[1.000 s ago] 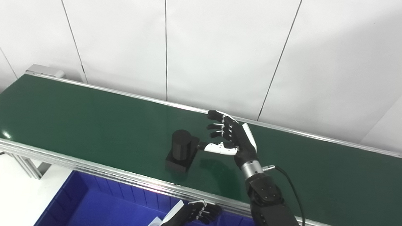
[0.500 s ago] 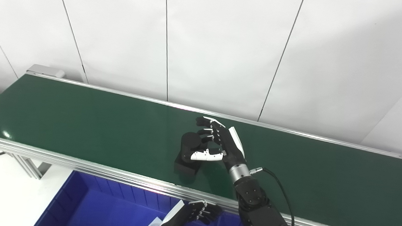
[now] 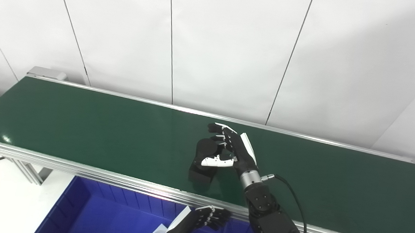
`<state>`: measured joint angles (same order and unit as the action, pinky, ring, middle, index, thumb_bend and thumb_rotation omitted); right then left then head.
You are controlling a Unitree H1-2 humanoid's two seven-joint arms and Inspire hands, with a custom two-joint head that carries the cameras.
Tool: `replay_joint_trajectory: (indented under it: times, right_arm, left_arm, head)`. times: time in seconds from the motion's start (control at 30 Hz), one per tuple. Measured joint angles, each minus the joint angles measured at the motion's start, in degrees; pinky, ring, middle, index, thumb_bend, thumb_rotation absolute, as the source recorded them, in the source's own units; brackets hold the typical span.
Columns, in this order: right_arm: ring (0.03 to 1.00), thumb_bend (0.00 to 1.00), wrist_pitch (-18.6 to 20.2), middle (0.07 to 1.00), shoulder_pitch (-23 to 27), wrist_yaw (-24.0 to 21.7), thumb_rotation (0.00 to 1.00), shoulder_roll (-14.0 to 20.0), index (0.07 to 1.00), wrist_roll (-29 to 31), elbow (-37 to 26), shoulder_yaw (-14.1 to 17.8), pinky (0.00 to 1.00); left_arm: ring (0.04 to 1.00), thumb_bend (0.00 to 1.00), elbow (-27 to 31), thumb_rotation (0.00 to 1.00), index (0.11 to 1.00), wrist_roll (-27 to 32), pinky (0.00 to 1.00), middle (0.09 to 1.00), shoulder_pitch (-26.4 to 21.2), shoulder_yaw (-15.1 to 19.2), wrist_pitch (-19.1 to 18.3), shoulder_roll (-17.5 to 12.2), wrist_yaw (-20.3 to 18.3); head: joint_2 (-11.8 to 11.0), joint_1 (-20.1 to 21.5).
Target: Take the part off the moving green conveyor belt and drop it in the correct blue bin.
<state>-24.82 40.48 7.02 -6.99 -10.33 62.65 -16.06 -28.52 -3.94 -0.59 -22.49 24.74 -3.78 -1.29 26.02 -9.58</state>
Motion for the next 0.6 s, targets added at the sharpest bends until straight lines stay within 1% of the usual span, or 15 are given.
replay_joint_trajectory:
  times: [0.03, 0.07, 0.1, 0.23, 0.33, 0.47, 0.6]
  right_arm:
    - [0.498, 0.70, -0.04, 0.607, 0.01, 0.78, 0.00, -0.13, 0.642, -0.02, 0.19, 0.15, 0.45]
    - [0.453, 0.59, -0.16, 0.543, 0.05, 1.83, 0.00, -0.31, 0.573, -0.05, 0.56, 0.33, 0.44]
    - [0.442, 0.54, -0.38, 0.502, 0.19, 2.76, 0.00, -0.48, 0.523, -0.15, 0.99, 0.44, 0.42]
    - [0.426, 0.52, -0.80, 0.480, 0.46, 5.26, 0.00, -0.58, 0.499, -1.36, 1.70, 0.51, 0.39]
    - [0.419, 0.52, -0.90, 0.487, 0.46, 6.20, 0.00, -0.48, 0.498, -1.77, 1.67, 0.67, 0.37]
    - [0.434, 0.50, -0.89, 0.489, 0.30, 6.34, 0.00, -0.30, 0.493, -1.63, 1.29, 1.18, 0.39]
    - [0.441, 0.50, -0.89, 0.496, -0.65, 6.31, 0.00, 0.15, 0.492, -1.71, -0.19, 1.35, 0.38]
  left_arm:
    - [0.707, 0.97, 0.01, 0.18, 0.737, 0.13, 0.68, 0.740, 0.00, -0.01, 0.00, 0.00, -0.23]
    - [0.705, 0.96, 0.01, 0.17, 0.738, 0.13, 0.67, 0.740, 0.02, -0.04, 0.00, 0.00, -0.54]
    - [0.702, 0.96, 0.02, 0.17, 0.736, 0.13, 0.67, 0.737, 0.03, -0.03, 0.00, 0.00, -0.69]
    - [0.697, 0.97, 0.03, 0.18, 0.735, 0.22, 0.66, 0.734, 0.03, 0.06, 0.00, -0.02, -0.88]
    - [0.703, 0.97, 0.13, 0.16, 0.735, 0.28, 0.67, 0.738, 0.06, 0.23, 0.00, -0.03, -1.13]
    - [0.707, 0.97, 0.19, 0.15, 0.737, 0.37, 0.67, 0.739, 0.09, 0.83, 0.00, -0.02, -1.93]
    - [0.708, 0.96, 0.25, 0.13, 0.741, 0.37, 0.68, 0.738, 0.23, 1.16, 0.00, 0.00, -2.26]
  head:
    - [0.09, 0.09]
    - [0.09, 0.09]
    - [0.09, 0.09]
    - [0.18, 0.18]
    - [0.18, 0.35]
    - [0.26, 0.44]
    - [0.53, 0.61]
